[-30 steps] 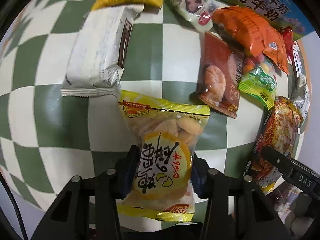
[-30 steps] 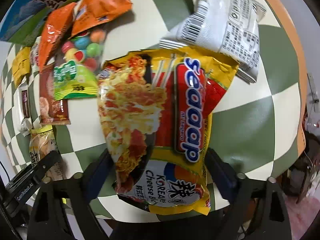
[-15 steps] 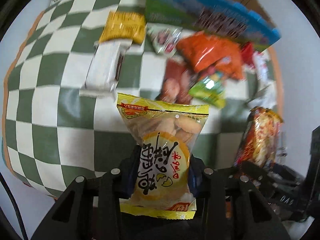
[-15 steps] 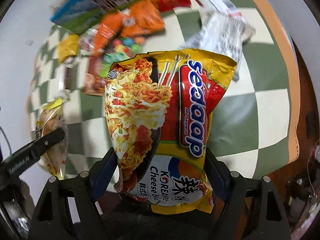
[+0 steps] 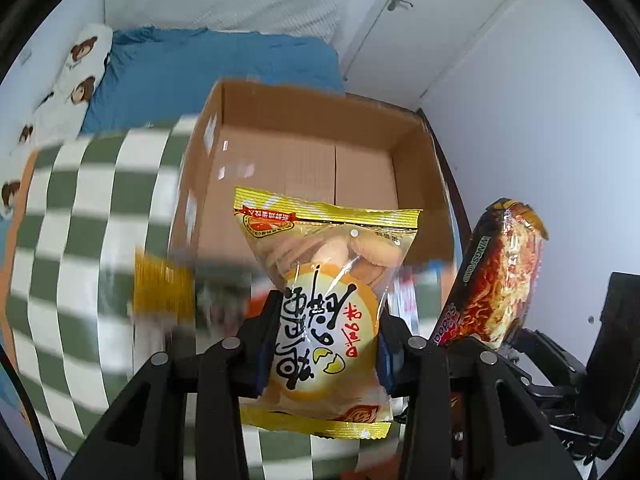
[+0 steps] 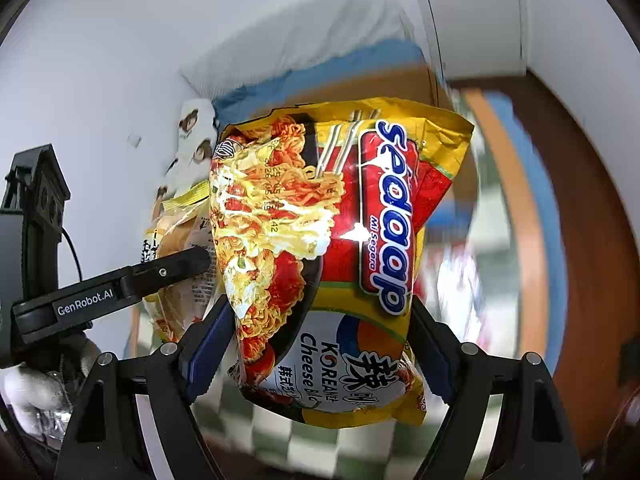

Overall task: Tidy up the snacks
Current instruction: 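Carry both packs into the cardboard box and open both tools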

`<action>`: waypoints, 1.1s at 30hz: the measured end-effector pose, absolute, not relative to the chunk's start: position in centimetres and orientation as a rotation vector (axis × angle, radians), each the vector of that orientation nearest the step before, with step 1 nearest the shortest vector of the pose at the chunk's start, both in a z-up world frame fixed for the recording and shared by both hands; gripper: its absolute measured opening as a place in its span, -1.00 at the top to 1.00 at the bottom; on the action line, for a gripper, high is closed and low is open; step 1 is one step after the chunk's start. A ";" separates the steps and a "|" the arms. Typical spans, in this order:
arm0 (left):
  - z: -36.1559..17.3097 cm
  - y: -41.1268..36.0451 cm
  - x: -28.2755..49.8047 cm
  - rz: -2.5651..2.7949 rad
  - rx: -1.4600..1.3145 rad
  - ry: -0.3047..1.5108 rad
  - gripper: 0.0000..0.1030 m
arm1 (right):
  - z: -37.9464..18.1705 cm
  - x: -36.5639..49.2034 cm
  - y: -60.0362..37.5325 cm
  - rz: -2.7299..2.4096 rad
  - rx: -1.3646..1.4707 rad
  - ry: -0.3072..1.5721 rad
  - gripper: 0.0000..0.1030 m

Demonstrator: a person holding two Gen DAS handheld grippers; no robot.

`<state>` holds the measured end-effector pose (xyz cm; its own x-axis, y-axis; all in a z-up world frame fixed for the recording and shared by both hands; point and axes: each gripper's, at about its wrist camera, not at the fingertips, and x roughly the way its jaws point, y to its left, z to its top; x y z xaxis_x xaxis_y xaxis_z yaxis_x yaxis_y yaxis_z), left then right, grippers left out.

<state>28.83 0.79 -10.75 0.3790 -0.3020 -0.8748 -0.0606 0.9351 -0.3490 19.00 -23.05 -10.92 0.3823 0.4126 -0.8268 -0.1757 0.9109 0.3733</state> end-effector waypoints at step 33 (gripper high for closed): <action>-23.9 1.0 49.8 -0.002 -0.252 1.422 -0.69 | -30.4 49.1 -14.6 0.259 -0.004 1.466 -0.88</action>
<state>49.78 0.97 -23.88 0.1532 -0.1517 -0.9765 -0.1485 0.9734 -0.1745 49.11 -14.58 -30.41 0.0820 0.1708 -0.9819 -0.1758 0.9722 0.1544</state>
